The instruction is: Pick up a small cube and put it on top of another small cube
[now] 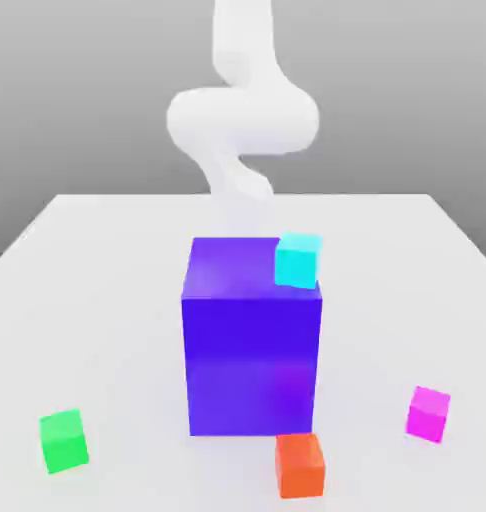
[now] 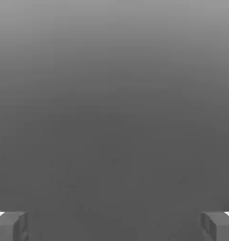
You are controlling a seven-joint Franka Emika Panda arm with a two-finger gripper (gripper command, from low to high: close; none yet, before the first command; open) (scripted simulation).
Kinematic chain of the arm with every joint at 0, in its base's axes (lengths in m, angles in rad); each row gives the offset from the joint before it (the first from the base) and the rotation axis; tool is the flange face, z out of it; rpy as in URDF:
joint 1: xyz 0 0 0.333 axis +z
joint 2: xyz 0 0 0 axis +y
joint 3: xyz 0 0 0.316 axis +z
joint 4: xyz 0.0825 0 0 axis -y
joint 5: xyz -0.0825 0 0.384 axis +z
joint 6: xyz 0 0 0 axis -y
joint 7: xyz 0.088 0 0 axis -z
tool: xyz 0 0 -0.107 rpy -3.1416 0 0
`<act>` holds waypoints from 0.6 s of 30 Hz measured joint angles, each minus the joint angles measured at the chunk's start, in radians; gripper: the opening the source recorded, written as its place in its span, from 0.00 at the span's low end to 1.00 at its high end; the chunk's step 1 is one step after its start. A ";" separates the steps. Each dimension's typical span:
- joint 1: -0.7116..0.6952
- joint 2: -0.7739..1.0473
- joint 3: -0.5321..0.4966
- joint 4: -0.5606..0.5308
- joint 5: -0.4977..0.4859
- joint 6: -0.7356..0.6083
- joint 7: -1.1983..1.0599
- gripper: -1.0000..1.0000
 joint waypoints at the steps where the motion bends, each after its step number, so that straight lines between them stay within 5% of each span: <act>1: 0.024 0.039 0.000 -0.012 0.007 0.019 -0.026 0.50; 18: 0.314 0.659 0.119 -0.196 0.047 0.318 -0.378 0.50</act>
